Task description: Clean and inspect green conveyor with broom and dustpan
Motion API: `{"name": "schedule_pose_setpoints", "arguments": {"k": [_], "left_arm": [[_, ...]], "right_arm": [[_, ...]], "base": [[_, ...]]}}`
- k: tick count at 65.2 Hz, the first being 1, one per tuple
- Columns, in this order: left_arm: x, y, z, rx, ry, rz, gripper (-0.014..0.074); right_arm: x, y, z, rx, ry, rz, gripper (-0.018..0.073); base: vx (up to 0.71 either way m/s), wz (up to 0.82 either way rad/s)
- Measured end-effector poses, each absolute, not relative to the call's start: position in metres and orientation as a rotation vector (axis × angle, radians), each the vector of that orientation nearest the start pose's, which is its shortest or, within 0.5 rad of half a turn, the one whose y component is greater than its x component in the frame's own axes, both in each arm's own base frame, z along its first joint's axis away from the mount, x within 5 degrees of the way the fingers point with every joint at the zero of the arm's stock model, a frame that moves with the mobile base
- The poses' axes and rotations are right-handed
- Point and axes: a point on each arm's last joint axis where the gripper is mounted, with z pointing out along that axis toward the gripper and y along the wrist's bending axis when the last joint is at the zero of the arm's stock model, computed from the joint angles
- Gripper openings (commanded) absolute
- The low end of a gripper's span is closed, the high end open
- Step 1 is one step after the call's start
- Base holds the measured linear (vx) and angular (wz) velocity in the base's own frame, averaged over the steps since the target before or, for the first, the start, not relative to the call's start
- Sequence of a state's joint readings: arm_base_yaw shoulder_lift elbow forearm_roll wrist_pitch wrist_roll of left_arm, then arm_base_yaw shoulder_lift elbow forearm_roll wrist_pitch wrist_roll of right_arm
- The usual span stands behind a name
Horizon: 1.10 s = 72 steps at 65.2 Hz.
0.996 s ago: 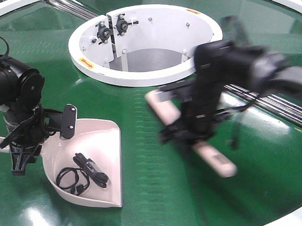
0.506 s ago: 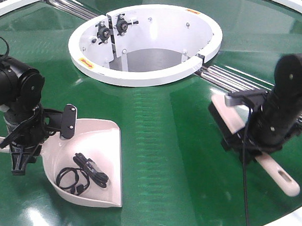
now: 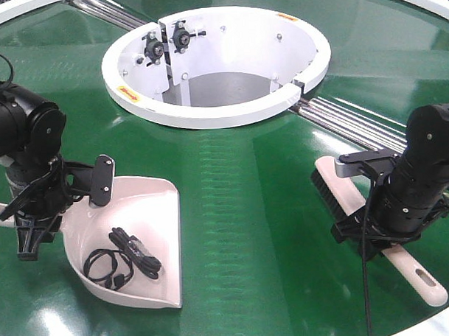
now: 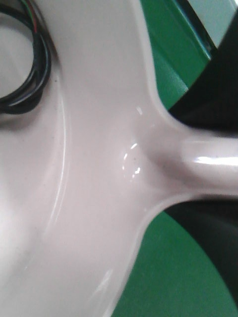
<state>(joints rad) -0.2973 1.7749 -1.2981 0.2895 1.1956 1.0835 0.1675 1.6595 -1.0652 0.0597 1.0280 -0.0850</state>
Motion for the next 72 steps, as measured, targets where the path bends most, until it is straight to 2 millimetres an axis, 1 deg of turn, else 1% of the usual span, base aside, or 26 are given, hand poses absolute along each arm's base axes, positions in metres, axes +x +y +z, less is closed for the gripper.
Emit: {"name": "schedule_pose_setpoints", "arguments": {"k": [53, 62, 72], "left_arm": [[0.3296, -0.0767, 0.2289, 2.181, 2.35, 0.393, -0.0002], [0.3279, -0.0789, 0.2282, 2.152, 2.377, 0.343, 0.0036], [0.3269, -0.0811, 0.2277, 2.126, 2.391, 0.302, 0.0142]], "right_arm": [[0.2917, 0.0538, 0.2075, -0.341, 3.088, 0.079, 0.0008], [0.2911, 0.0537, 0.2075, -0.339, 3.096, 0.079, 0.0013], [0.2909, 0.0537, 0.2075, -0.339, 3.097, 0.079, 0.0016]], "base": [[0.0, 0.0], [0.0, 0.0], [0.0, 0.0]]}}
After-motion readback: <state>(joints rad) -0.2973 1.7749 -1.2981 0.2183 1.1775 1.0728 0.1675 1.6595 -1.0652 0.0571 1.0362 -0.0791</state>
